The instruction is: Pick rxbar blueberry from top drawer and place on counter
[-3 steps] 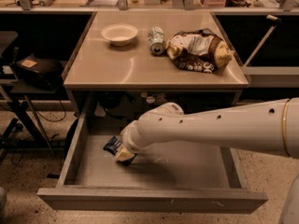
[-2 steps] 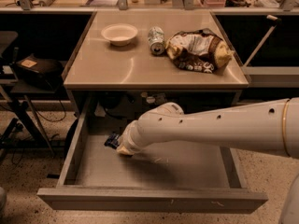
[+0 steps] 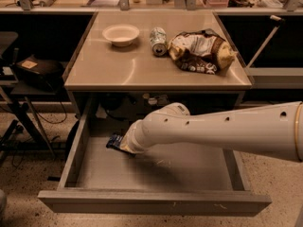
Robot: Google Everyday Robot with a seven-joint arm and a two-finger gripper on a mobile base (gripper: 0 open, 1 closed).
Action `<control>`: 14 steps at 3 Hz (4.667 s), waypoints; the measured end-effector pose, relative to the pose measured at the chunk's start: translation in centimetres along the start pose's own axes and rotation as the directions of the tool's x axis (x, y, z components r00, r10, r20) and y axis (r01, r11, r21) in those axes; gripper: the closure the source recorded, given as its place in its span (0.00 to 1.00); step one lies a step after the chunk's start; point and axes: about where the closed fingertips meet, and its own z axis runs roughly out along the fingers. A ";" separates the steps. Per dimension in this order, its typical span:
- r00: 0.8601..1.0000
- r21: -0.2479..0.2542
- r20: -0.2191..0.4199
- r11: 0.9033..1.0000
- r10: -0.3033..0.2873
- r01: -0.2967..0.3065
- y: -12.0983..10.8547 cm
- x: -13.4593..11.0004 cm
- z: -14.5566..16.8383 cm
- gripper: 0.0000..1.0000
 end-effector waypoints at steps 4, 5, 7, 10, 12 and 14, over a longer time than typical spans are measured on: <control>0.999 0.024 0.038 1.000 -0.009 0.008 -1.1 -0.9 -1.7 0.35; 0.999 0.024 0.038 1.000 -0.009 0.008 -1.1 -0.9 -1.7 0.12; 0.999 0.024 0.039 1.000 -0.009 0.008 -1.1 -0.9 -1.7 0.00; 0.990 -0.062 0.122 0.996 0.067 -0.060 -2.0 -0.7 1.8 0.00; 0.990 -0.062 0.122 0.996 0.067 -0.060 -1.9 -0.7 1.8 0.39; 0.990 -0.062 0.122 0.996 0.067 -0.060 -1.9 -0.7 1.8 0.85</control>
Offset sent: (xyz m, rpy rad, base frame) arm 0.0052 -0.0018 0.0182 0.0305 -0.0218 -0.0025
